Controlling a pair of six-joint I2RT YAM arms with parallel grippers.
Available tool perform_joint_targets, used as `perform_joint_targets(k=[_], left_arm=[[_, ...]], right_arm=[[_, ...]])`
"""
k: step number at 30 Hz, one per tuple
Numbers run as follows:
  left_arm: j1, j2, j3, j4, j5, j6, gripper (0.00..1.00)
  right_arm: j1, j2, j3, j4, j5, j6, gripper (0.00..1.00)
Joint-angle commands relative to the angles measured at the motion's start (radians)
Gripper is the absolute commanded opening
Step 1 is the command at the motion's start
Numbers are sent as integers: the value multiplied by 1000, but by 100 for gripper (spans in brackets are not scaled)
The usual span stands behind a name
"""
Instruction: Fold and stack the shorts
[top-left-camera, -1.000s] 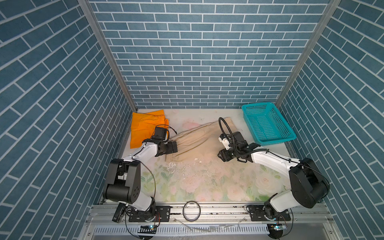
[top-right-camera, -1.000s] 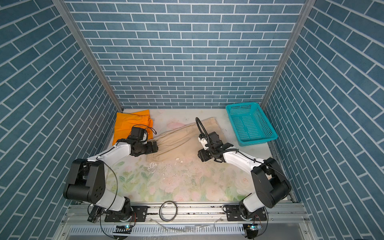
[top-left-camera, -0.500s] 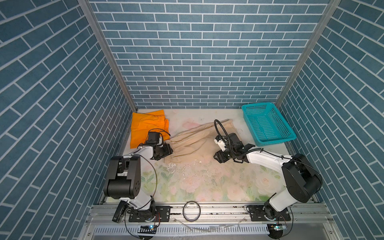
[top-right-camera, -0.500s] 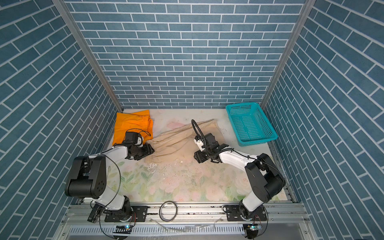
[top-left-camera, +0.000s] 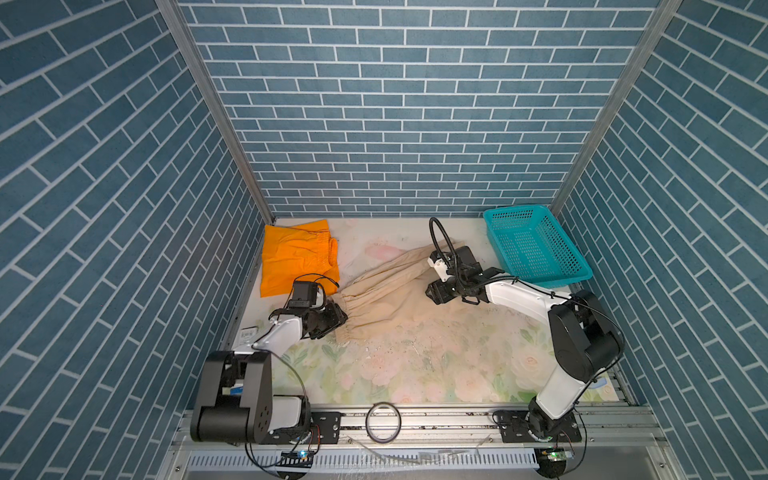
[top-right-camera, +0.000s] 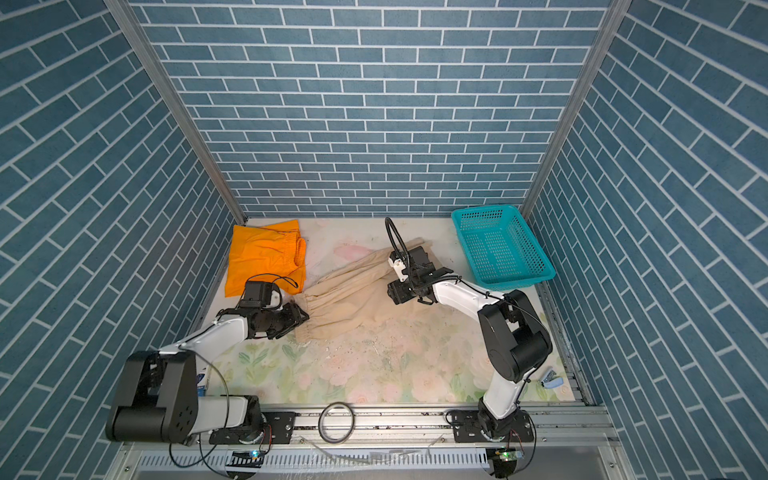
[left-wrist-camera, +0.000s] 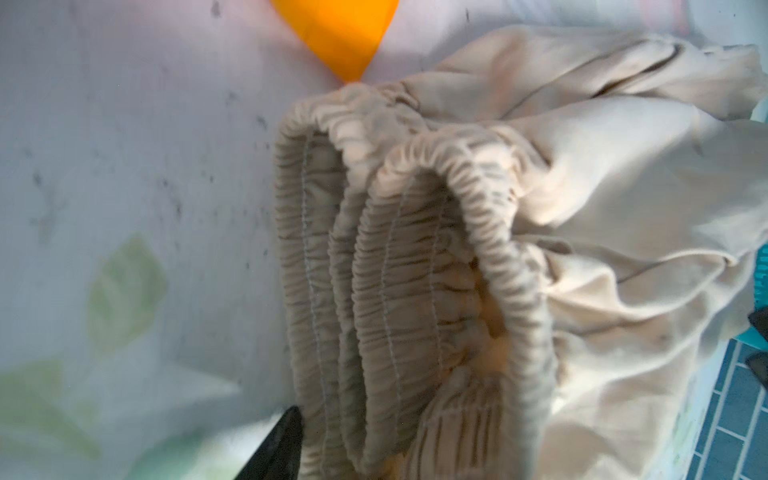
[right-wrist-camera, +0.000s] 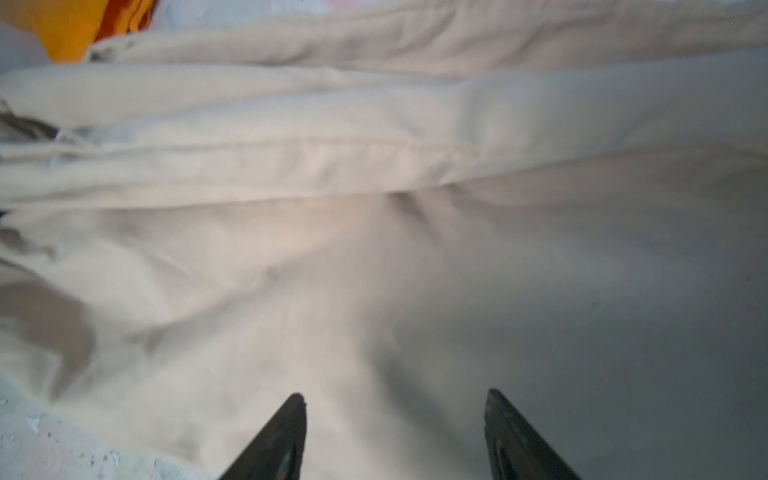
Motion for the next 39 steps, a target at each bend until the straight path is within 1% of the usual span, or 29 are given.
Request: perform_joint_targets(k=[1,3,6,9,12,15,18,19,21,23,25,28,31,33,35,39], left_arm=[[-6,-87,-58,-87,-33,-67,62],[-6,-133,-66,-118,-56,-72,82],[-6,-175,-33,-160,-80,-56,99],[-11,-191,23,-154,-58,-28,100],[-48,-176,92,-147,-47,20,100],[-96,-119,155,-152,-42,58,100],[-151,-61,218,-154,-42,36,100],[-187,-46,233,-141,-41,29,100],[-261,-24,258,-111,-87,16,100],[-309,33,280,-47,-77,14,100],[-328,99,307,-15,-73,15,100],[-332,187,342,45,-79,51,100],[-331,263,416,6,-126,130,100],[-324,294,445,-14,-163,160,100],[-306,310,446,2,-151,164,100],[-270,308,427,44,-94,152,100]], right_arm=[[-12,86,66,-38,-46,-55,64],[-13,130,111,-45,-60,-65,59],[-12,194,182,-49,-73,-79,52],[-12,249,255,-43,-84,-85,48],[-12,297,321,-6,-96,-71,44],[-13,370,419,7,-111,-51,42],[-11,472,533,-15,-132,-36,40],[-12,494,559,-11,-138,-27,41],[-13,524,596,1,-149,-15,41],[-13,550,635,10,-149,-8,42],[-12,574,668,14,-147,-9,44],[-12,619,738,-10,-153,-20,47],[-13,653,808,-54,-192,-35,51],[-12,638,803,-65,-211,-43,52],[-13,595,755,-53,-216,-58,54],[-11,443,582,0,-226,-74,56]])
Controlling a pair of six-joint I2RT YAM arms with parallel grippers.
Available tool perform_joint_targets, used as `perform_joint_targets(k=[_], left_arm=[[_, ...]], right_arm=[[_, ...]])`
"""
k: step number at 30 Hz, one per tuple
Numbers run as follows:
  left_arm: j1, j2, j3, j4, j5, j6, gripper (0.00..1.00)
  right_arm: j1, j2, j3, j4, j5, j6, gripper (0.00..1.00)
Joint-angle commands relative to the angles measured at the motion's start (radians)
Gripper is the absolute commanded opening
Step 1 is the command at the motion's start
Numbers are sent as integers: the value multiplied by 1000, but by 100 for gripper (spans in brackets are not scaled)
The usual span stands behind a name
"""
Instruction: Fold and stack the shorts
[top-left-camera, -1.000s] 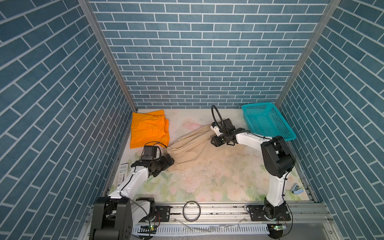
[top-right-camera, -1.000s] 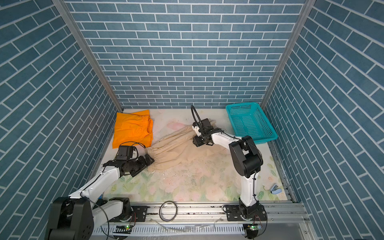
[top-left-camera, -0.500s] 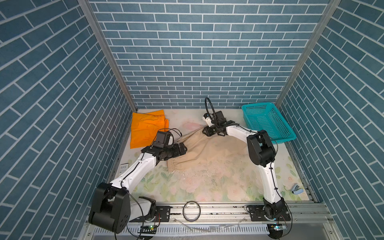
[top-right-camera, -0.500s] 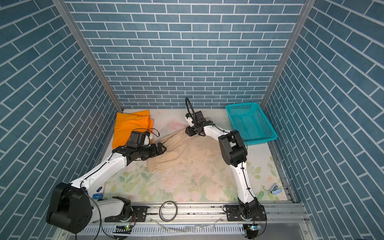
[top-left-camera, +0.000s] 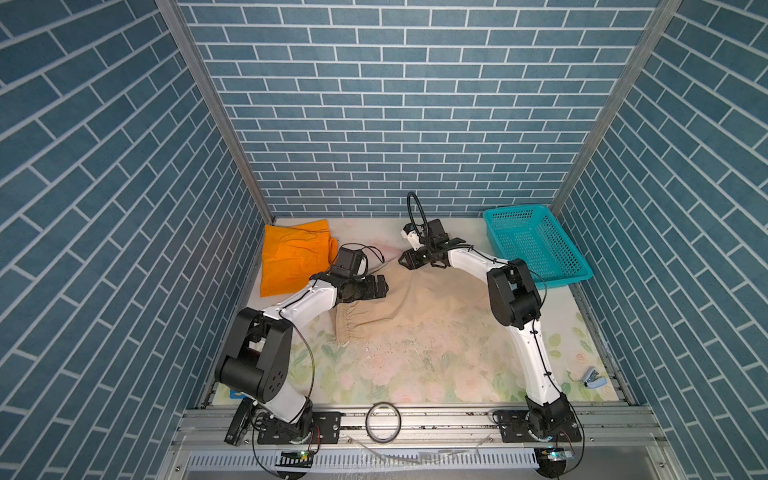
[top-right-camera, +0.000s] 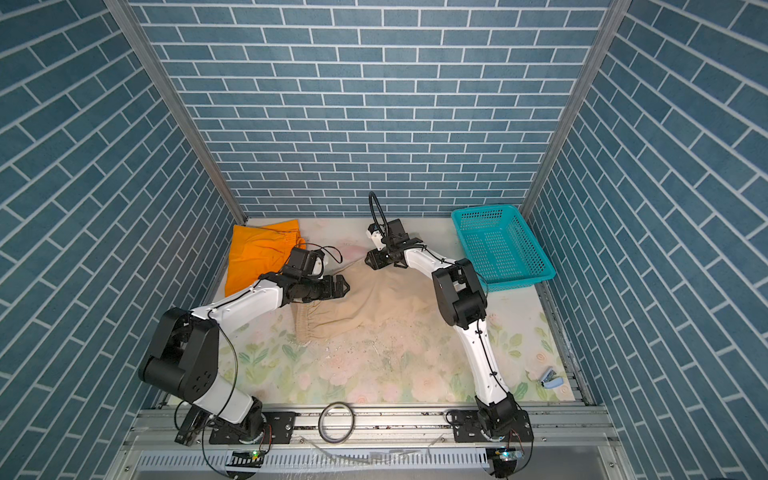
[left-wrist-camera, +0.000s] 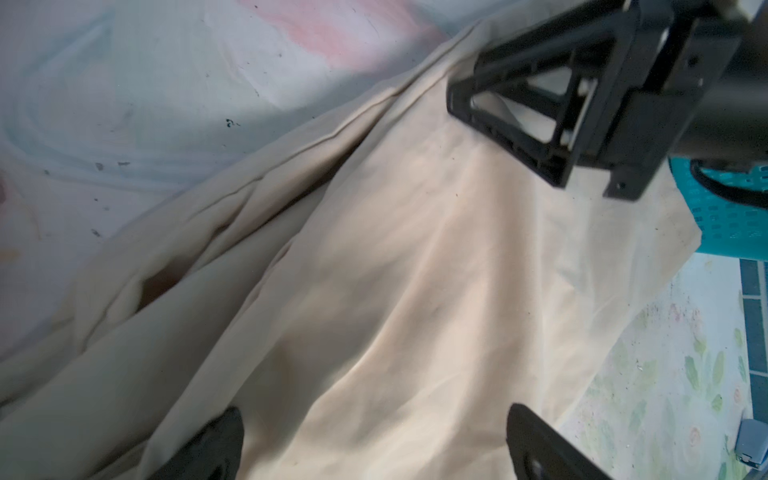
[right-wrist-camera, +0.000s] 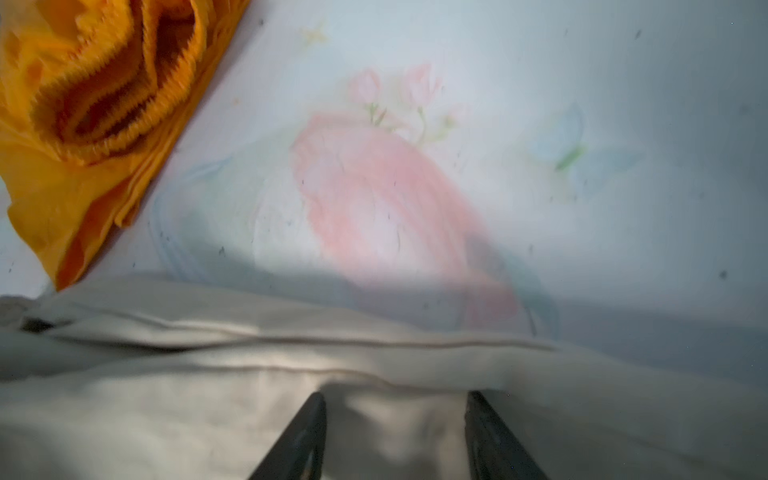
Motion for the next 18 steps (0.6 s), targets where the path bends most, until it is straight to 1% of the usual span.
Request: perform_joint_targets(k=[1,5,9,12,14,16,18], left_arm=[[29,1,-4,33,17,26,100],[42,-2,-17,37,-21,40,100],[94,45,-61,112,7,-6,100],[99,79,-55,107,-4,-7,100],[99,43,-47,85,-2,-3,100],[100,-26,-26,51,1,10,100],[100,-115,30,-48,-39,33,100]], right_arm=[[6,-174,-110,26,-36,-46,56],[15,-346,-301,85,-25,-48,57],[41,-462,-390,22,-19,-51,59],[96,-555,-467,27,9,-59,60],[145,-592,-500,25,46,-97,62],[196,-601,-501,-8,47,-137,63],[248,-602,-502,-8,52,-151,63]])
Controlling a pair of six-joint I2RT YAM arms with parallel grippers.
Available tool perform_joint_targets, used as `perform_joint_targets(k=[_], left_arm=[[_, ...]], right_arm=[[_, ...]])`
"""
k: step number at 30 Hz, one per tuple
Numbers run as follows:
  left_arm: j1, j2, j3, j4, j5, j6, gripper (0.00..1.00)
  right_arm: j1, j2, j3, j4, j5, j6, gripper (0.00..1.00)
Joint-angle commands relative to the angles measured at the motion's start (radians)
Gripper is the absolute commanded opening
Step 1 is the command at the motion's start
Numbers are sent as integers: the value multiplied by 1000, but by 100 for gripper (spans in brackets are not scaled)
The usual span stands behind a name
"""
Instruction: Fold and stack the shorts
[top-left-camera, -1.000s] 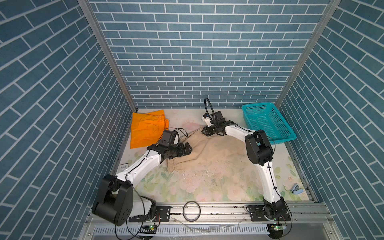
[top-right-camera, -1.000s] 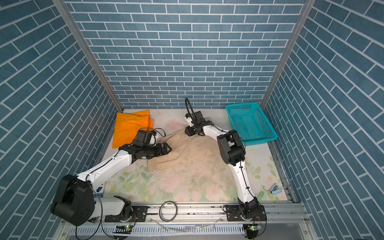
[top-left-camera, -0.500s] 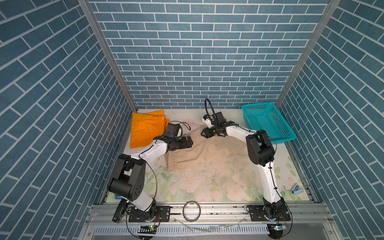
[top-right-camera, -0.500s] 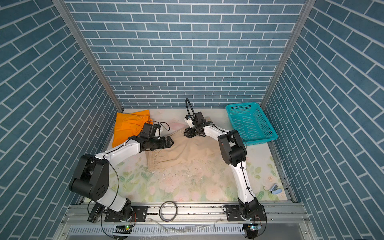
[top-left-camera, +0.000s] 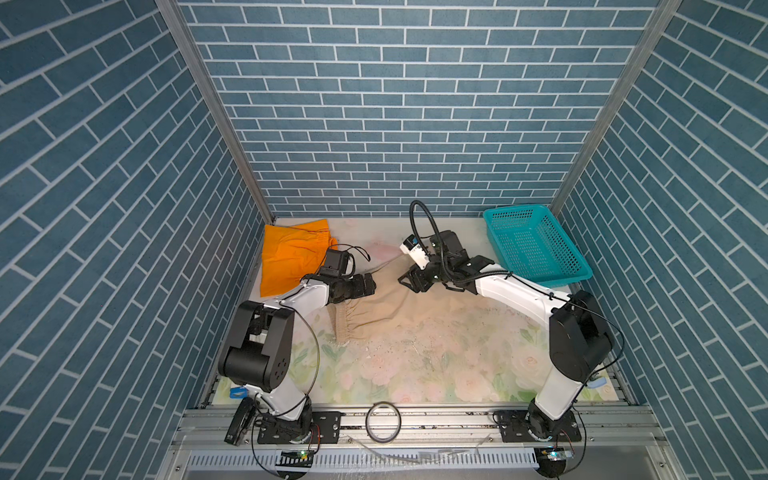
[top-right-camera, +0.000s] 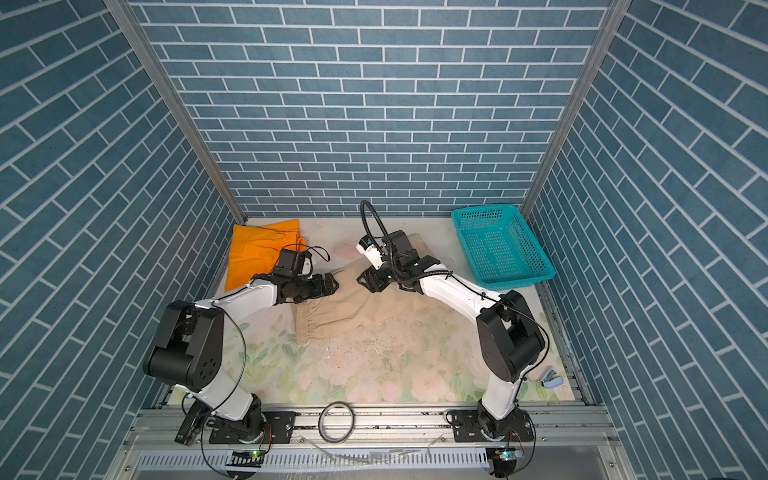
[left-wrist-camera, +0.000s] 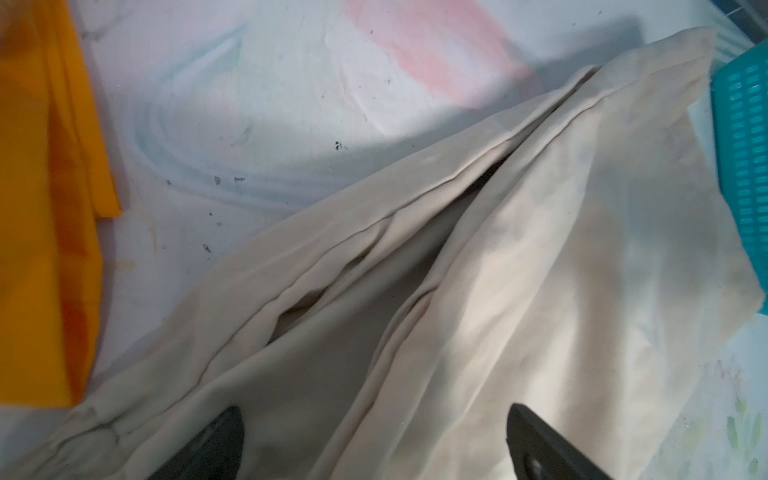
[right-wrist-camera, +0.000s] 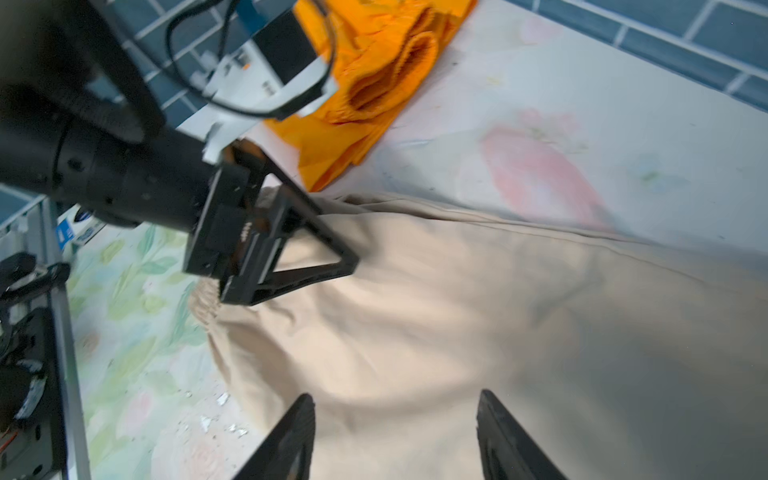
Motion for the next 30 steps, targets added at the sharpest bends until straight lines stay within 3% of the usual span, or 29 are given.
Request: perform_joint_targets(k=[1,3,6,11,14,22,30], left_arm=[[3,-157,91,-143,-82,33,100],[21,-247,131,-264,-175,51,100],[113,-375,123,-374,-205,59,100],[339,-548,36,-433,-112,58,100],[405,-612,4,-451,-97,64,100],[488,-636,-46,-469,-33,33,100],[491,-618,-69,-450,-3,13,100]], right_arm=[[73,-14,-27,-12,30,-82,63],[130,-19,-46,41,54,-86,63],[224,6,-40,71,111,-121,63],[367,123,23,63,241,-211,66],[426,192,60,82,313,-242,67],[526,404,188,114,620,-382,70],[538,468,184,203,728,-445,71]])
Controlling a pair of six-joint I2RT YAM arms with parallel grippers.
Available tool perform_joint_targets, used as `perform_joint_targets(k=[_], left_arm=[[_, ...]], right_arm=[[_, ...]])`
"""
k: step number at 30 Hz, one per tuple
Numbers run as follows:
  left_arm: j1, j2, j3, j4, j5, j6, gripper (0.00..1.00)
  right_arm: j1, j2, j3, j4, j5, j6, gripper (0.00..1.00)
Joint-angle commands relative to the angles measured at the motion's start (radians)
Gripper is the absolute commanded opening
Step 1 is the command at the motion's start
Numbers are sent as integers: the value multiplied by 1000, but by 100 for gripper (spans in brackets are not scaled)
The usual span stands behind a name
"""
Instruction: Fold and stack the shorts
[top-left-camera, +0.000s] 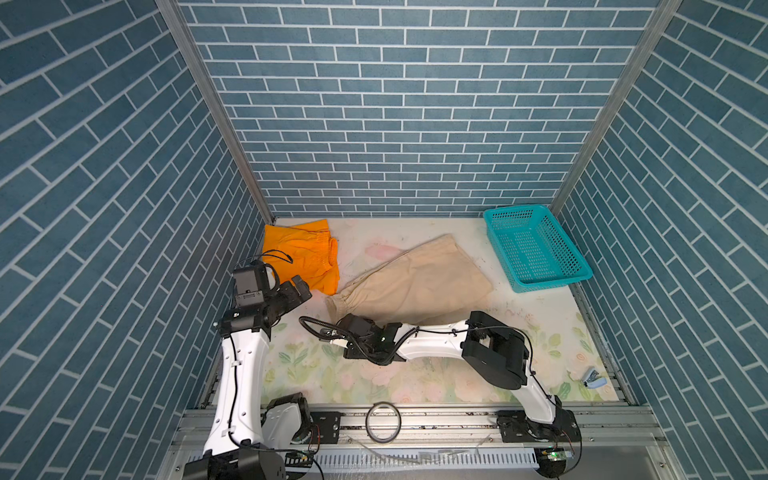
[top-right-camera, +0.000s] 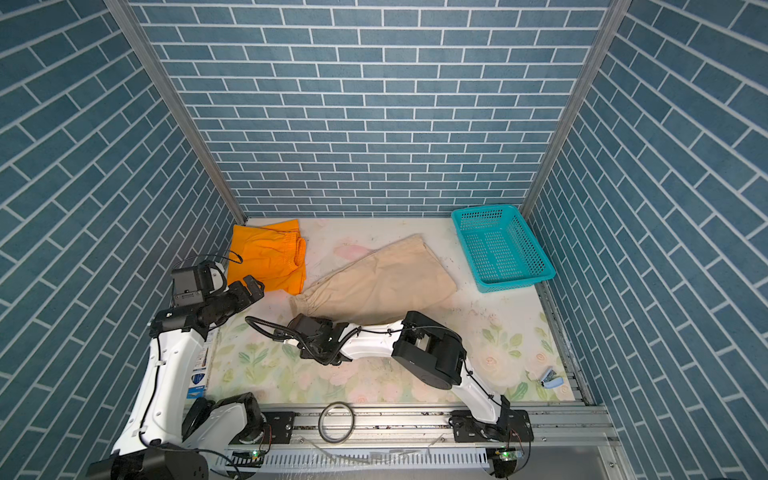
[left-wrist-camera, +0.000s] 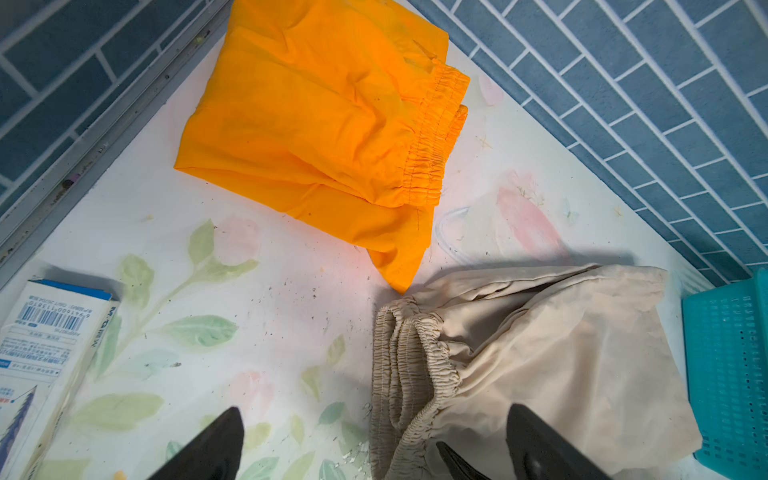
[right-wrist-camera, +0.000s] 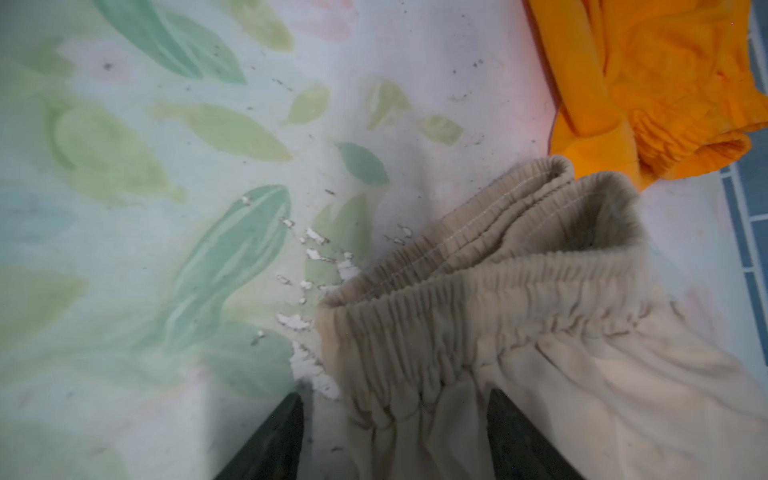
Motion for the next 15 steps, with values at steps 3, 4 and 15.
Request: perform_joint_targets(k=[3,4,15], left_arm=[[6,6,-33,12,22,-17,100],[6,7,-38,15,23,-22,100],[6,36,-95,50,66,-40,100]], right_arm=[[-1,73,20,54,100,-107,71],[-1,82,24,55,101,-113,71],[-65,-39,-68,109,-194,48,5]])
